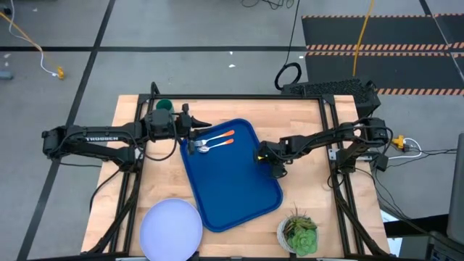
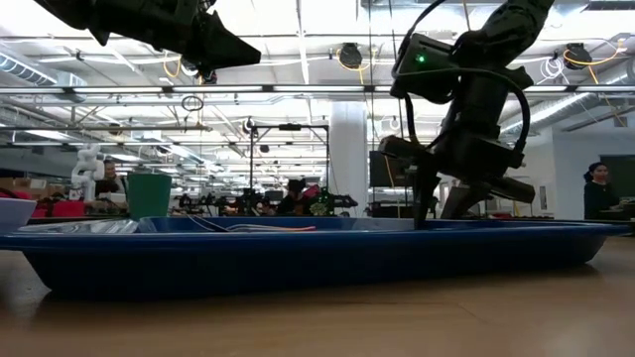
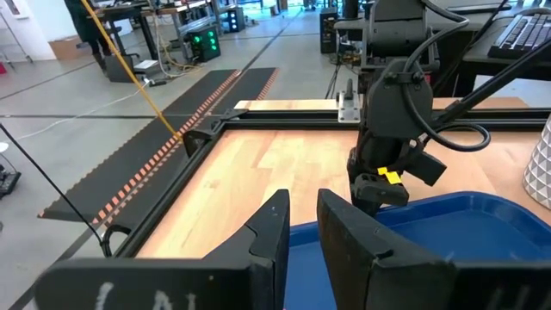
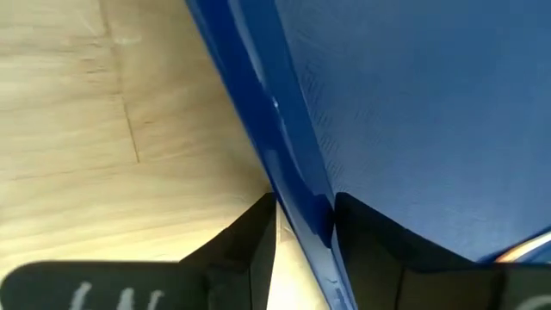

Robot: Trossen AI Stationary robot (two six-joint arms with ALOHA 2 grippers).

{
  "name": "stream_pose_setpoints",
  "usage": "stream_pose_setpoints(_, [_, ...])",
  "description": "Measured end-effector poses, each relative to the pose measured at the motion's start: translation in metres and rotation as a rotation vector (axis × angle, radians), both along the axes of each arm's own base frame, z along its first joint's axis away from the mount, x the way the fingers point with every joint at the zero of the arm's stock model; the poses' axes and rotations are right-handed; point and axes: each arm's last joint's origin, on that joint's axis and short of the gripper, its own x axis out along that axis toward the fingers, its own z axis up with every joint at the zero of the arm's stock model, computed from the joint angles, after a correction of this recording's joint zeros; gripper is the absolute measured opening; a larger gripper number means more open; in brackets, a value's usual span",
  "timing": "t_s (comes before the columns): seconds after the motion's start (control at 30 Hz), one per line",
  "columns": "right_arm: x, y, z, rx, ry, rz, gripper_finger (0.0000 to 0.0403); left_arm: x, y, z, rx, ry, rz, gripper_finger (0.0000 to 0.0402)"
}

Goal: Pick and place plate/cup/fork/spoon on tray
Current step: Adjust the blue serving tray

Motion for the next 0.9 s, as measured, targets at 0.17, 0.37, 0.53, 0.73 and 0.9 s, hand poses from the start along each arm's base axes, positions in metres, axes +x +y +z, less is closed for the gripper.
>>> stream_pose_setpoints(0.17, [0.0001,-0.0001,-0.0001,0.014,-0.006,-0.043,0.0109,0.0,0.0,0.0,-0.003,-0.001,0.001,0.0067])
stream_pose_setpoints(0.37, [0.0,-0.0003,-0.0002,0.033,-0.013,-0.097,0.0109,0.0,0.0001,0.0,-0.003,-0.001,0.001,0.0067])
stream_pose_setpoints(0.53, [0.0,-0.0003,-0.0002,0.065,-0.024,-0.181,0.0109,0.0,0.0001,0.0,-0.003,-0.001,0.001,0.0067])
stream_pose_setpoints(0.73, [0.0,0.0035,-0.0004,0.05,-0.027,-0.205,0.0108,0.0,0.0,0.0,-0.007,-0.001,0.001,0.0067])
stream_pose_setpoints(0.9, [-0.0004,0.0074,-0.0007,0.026,-0.024,-0.213,0.0094,0.0,0.0001,0.0,-0.01,-0.002,0.002,0.0067])
